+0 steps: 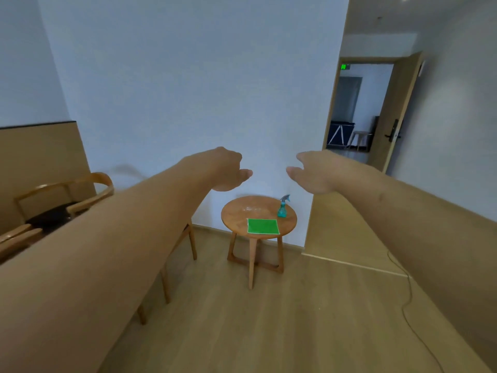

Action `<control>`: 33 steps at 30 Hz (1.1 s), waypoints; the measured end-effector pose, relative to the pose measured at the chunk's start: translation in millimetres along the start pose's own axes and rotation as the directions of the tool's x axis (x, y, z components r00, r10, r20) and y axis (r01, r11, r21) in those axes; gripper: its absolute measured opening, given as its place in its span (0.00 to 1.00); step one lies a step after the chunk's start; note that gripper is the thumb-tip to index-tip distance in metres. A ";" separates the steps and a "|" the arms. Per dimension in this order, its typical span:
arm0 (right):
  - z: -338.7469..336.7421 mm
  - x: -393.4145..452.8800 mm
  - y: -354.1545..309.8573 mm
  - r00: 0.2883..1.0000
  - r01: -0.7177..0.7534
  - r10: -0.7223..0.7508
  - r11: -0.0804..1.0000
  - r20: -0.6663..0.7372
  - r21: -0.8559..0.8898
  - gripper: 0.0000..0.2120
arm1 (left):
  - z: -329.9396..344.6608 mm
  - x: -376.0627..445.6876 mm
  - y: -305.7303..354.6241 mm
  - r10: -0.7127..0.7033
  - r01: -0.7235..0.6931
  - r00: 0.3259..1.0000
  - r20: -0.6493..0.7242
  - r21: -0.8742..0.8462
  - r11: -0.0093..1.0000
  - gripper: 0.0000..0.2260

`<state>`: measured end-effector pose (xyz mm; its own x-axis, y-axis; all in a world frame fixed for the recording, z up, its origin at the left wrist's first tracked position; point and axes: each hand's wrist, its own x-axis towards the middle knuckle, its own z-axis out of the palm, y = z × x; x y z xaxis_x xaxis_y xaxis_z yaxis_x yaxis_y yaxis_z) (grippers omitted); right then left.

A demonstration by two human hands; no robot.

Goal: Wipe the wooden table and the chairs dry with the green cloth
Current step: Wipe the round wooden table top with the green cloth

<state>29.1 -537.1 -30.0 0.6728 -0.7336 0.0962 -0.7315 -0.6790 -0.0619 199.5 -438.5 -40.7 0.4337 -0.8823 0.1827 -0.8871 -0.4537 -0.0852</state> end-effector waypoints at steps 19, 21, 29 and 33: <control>93.8 301.3 29.2 0.991 -0.078 0.080 0.997 0.104 -0.028 0.25 | 141.2 294.8 -37.1 0.131 -0.131 0.980 0.153 -0.008 0.991 0.26; 103.7 331.3 37.4 0.989 -0.085 0.088 0.996 0.121 -0.029 0.25 | 154.4 323.5 -34.7 0.147 -0.149 0.976 0.160 -0.001 0.989 0.25; 135.6 452.3 89.2 0.993 -0.016 0.022 0.998 0.115 -0.057 0.22 | 195.6 449.6 -19.4 0.136 -0.143 0.967 0.215 0.016 0.990 0.26; 153.7 511.8 119.6 0.986 -0.020 0.027 0.999 0.166 -0.047 0.20 | 221.0 511.6 -12.0 0.113 -0.115 0.963 0.246 -0.004 0.993 0.26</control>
<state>302.9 -998.2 -140.8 0.6615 -0.7465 -0.0714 -0.7491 -0.6622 -0.0173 466.9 -912.1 -162.7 0.3565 -0.9313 -0.0745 -0.9318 -0.3485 -0.1014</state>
